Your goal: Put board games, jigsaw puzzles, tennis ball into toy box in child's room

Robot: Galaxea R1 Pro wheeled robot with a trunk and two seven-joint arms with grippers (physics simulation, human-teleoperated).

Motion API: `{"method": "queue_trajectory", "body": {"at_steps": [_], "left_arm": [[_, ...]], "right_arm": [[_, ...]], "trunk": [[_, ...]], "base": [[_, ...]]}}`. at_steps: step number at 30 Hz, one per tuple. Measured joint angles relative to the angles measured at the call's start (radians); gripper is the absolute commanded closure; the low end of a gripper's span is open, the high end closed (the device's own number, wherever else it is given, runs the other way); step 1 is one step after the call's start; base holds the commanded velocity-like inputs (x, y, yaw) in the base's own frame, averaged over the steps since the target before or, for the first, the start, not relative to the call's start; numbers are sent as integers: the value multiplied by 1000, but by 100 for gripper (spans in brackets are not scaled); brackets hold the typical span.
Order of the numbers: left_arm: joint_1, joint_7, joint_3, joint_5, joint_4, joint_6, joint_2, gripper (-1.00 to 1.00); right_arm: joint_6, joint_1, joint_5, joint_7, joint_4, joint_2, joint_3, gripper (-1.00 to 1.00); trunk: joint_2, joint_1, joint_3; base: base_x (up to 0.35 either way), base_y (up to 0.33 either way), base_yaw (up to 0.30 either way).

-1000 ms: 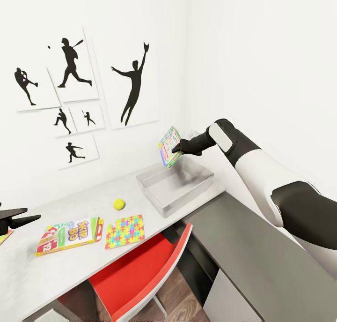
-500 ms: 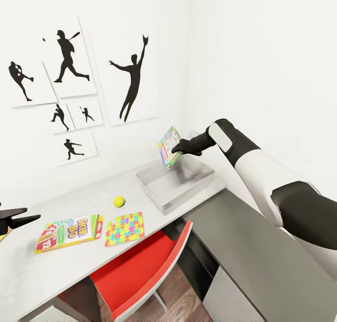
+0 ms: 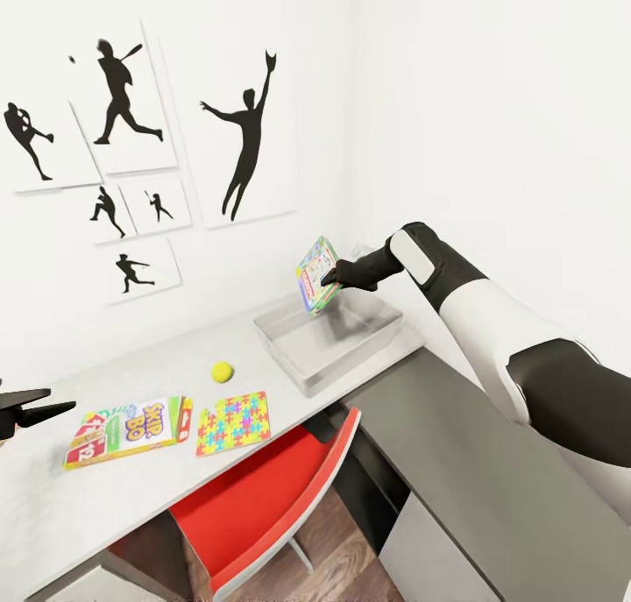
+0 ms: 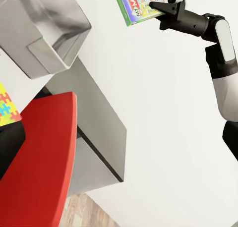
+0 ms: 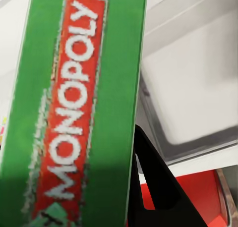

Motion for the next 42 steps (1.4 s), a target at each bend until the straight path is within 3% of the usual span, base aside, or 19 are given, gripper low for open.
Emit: {"method": "queue_trajectory", "body": {"at_steps": [32,42], "left_arm": [[0,0,0,0,-2,0,0,-100],[0,0,0,0,-2,0,0,-100]], "right_arm": [[0,-3,0,4,0,2,-1,100],[0,-3,0,39,0,2,0,100]], "trunk": [[0,0,-53],[0,0,-70]], "base": [[0,0,0],[0,0,0]]}}
